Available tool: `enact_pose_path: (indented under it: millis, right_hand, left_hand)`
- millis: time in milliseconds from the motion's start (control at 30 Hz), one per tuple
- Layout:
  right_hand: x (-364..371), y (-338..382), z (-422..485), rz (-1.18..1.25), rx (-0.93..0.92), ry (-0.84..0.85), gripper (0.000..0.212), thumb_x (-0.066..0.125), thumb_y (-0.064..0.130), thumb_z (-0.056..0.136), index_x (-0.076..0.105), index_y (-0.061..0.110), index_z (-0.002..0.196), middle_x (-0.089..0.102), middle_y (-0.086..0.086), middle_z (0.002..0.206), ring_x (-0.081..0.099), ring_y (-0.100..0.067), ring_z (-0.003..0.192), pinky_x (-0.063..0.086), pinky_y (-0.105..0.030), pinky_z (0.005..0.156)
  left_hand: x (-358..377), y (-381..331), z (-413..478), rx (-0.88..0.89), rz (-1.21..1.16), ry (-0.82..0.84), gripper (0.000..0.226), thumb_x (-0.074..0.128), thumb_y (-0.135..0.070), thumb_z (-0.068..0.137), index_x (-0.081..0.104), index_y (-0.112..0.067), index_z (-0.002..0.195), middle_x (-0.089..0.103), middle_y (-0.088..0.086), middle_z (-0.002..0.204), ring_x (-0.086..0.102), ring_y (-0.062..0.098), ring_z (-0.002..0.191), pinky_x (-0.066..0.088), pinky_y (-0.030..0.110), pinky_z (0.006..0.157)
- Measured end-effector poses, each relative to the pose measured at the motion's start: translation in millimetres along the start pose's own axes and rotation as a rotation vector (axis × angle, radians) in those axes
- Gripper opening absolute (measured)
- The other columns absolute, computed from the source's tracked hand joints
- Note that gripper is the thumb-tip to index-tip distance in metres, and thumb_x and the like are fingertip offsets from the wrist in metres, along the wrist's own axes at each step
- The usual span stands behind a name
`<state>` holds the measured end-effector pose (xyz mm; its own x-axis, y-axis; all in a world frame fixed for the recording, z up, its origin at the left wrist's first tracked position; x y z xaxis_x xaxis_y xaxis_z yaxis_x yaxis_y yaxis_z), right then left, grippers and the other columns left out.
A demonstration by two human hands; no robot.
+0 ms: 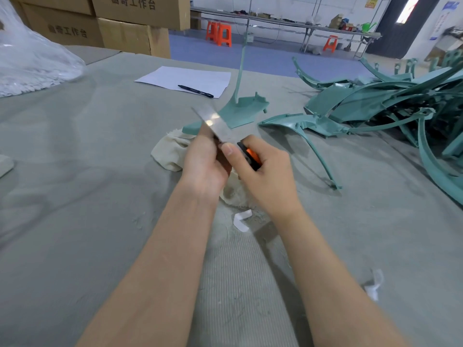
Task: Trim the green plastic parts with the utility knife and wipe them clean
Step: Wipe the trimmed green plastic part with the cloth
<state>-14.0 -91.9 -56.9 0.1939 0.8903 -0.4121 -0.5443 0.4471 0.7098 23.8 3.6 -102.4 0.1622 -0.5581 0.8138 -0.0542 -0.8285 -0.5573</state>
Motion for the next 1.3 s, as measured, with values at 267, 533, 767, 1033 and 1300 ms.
enact_pose_path:
  millis: [267, 533, 767, 1033, 1300]
  right_hand:
    - [-31.3, -11.0, 4.5, -0.027, 0.024, -0.161, 0.039, 0.059, 0.047, 0.090, 0.051, 0.014, 0.070, 0.043, -0.001, 0.053, 0.045, -0.025, 0.055, 0.041, -0.038, 0.054]
    - [-22.2, -7.8, 3.8, -0.051, 0.005, -0.115, 0.041, 0.060, 0.045, 0.089, 0.035, 0.032, 0.060, 0.034, 0.011, 0.048, 0.033, -0.010, 0.049, 0.029, -0.026, 0.050]
    - [-17.7, -5.7, 3.4, -0.053, 0.003, -0.081, 0.044, 0.062, 0.041, 0.090, 0.034, 0.032, 0.058, 0.031, 0.009, 0.046, 0.031, -0.011, 0.049, 0.026, -0.027, 0.052]
    - [-8.1, 0.3, 0.5, -0.057, -0.010, -0.021, 0.038, 0.060, 0.046, 0.087, 0.050, 0.017, 0.065, 0.038, 0.006, 0.049, 0.036, -0.011, 0.050, 0.032, -0.027, 0.050]
    - [-53.7, -79.3, 5.1, -0.330, 0.471, -0.020, 0.020, 0.049, 0.034, 0.097, 0.054, 0.015, 0.102, 0.062, -0.004, 0.089, 0.056, -0.029, 0.084, 0.044, -0.037, 0.069]
  left_hand:
    - [-4.7, -4.1, 2.4, 0.033, -0.078, -0.062, 0.026, 0.051, -0.006, 0.095, 0.046, -0.011, 0.070, 0.043, -0.004, 0.043, 0.036, 0.001, 0.031, 0.029, 0.010, 0.033]
    - [-9.0, -2.0, 2.5, 0.031, -0.055, -0.116, 0.024, 0.054, -0.005, 0.092, 0.047, -0.009, 0.070, 0.042, -0.001, 0.045, 0.036, 0.003, 0.030, 0.030, 0.011, 0.032]
    - [-9.9, 3.1, 3.6, -0.006, -0.081, -0.117, 0.027, 0.053, -0.007, 0.093, 0.044, -0.011, 0.068, 0.037, -0.005, 0.038, 0.034, 0.002, 0.029, 0.033, 0.011, 0.033]
    - [-12.2, -1.2, 3.8, -0.003, -0.077, -0.108, 0.034, 0.049, -0.011, 0.096, 0.042, -0.014, 0.062, 0.040, -0.005, 0.042, 0.039, 0.005, 0.035, 0.037, 0.015, 0.040]
    - [-14.3, -31.1, 2.7, 0.155, -0.308, 0.022, 0.013, 0.056, -0.023, 0.096, 0.060, -0.013, 0.089, 0.064, -0.001, 0.076, 0.059, 0.009, 0.066, 0.047, 0.019, 0.065]
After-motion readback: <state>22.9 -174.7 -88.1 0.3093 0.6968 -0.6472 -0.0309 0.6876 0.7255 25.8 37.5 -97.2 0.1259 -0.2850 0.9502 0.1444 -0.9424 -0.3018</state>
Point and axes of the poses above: each hand's wrist, its own z-axis towards the middle knuckle, its own x-axis out of the palm, y = z × x, the point moved 10 cm from there along z, towards the middle knuckle
